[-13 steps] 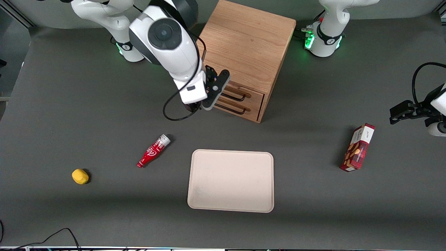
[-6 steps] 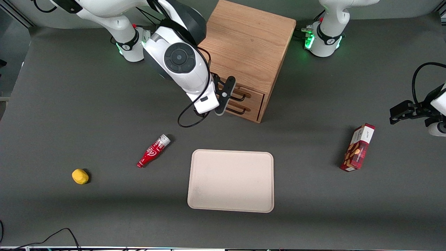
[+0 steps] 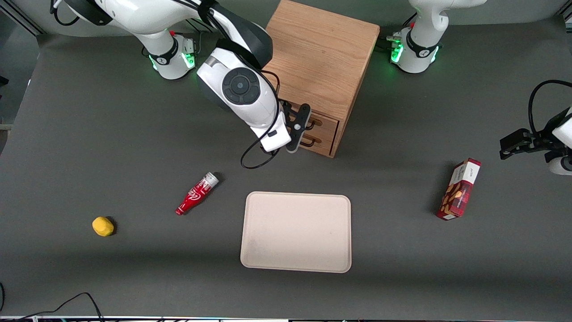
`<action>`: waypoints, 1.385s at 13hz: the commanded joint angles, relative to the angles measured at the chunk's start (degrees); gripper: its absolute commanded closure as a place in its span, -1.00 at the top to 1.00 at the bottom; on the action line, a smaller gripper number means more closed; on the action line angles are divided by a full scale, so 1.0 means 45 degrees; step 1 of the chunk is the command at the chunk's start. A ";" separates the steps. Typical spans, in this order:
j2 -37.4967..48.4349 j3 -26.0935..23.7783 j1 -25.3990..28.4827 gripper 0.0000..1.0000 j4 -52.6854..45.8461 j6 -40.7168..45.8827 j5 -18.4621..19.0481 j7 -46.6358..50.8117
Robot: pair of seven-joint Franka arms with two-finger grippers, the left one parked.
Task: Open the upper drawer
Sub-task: 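Hook the right gripper onto the upper drawer's black handle, then pull the upper drawer outward by its handle with the right gripper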
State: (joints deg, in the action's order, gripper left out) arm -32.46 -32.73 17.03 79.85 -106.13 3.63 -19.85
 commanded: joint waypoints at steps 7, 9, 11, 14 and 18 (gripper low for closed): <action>-0.0442 0.0086 0.0063 1.00 -0.0029 -0.0751 0.0249 -0.1097; -0.0540 0.0106 0.0043 1.00 -0.0029 -0.0888 0.0288 -0.1136; -0.0560 0.0164 0.0004 1.00 -0.0048 -0.0908 0.0269 -0.1466; -0.0559 0.0573 -0.0035 1.00 -0.0146 -0.0947 0.0288 -0.1876; -0.0560 0.1334 -0.0016 1.00 -0.0360 -0.1941 0.0268 -0.2151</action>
State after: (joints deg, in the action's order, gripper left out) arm -34.68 -28.06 16.66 79.84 -113.76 3.71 -28.19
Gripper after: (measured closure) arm 0.000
